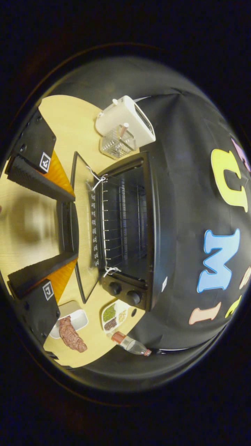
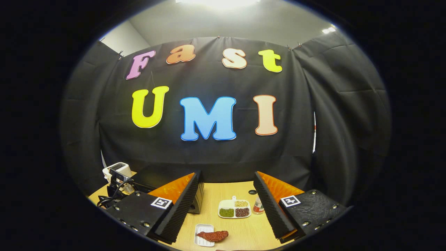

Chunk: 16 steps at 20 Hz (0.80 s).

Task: Open the electric oven with the left hand, put the food in, and close the electric oven.

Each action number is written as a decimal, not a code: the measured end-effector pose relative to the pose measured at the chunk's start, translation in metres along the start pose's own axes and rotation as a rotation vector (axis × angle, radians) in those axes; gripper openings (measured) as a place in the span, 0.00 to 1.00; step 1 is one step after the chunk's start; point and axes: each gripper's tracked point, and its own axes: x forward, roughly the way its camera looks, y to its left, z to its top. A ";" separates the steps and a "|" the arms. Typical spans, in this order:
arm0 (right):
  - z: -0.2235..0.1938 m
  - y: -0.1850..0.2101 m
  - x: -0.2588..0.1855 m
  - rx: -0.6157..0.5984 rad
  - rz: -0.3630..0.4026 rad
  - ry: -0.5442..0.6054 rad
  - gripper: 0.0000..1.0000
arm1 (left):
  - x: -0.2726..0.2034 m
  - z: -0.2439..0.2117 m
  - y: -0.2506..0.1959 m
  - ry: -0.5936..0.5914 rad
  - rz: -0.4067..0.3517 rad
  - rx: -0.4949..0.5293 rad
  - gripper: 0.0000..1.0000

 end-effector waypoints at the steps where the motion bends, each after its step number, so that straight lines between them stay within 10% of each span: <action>1: -0.002 0.000 -0.001 -0.004 0.003 0.003 0.98 | 0.000 -0.003 0.001 -0.003 -0.002 -0.004 0.97; 16: -0.013 -0.008 -0.007 -0.011 0.012 0.032 0.98 | 0.004 -0.019 0.009 0.002 0.022 0.026 0.97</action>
